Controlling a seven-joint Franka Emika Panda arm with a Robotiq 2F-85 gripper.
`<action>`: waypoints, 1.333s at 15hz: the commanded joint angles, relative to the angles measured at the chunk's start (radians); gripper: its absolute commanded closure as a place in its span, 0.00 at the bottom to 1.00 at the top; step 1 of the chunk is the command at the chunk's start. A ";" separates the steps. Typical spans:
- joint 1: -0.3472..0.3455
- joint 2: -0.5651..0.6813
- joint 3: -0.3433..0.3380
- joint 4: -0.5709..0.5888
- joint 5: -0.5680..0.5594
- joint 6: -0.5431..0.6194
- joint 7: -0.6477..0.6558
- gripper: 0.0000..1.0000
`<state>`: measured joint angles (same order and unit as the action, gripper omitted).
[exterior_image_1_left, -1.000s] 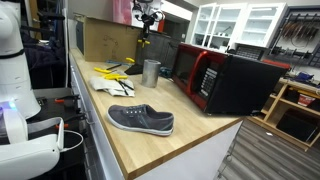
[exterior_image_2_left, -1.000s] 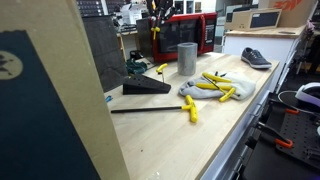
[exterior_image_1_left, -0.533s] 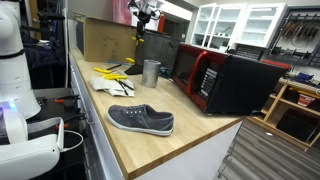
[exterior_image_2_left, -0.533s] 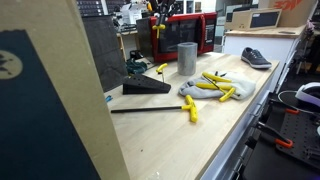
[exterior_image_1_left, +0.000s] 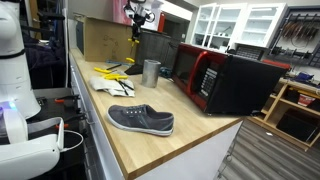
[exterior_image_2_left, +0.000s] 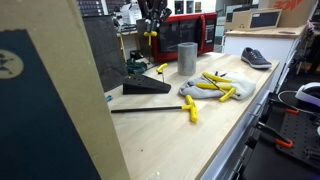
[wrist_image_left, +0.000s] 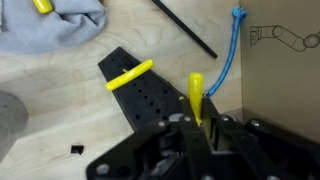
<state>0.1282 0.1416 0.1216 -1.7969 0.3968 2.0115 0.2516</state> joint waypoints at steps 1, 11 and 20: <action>0.013 0.035 -0.006 0.025 -0.041 0.035 0.115 0.96; 0.046 0.114 -0.020 0.019 -0.155 0.147 0.370 0.96; 0.048 0.164 -0.024 0.034 -0.154 0.077 0.460 0.96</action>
<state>0.1662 0.2916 0.1089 -1.7960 0.2492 2.1360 0.6698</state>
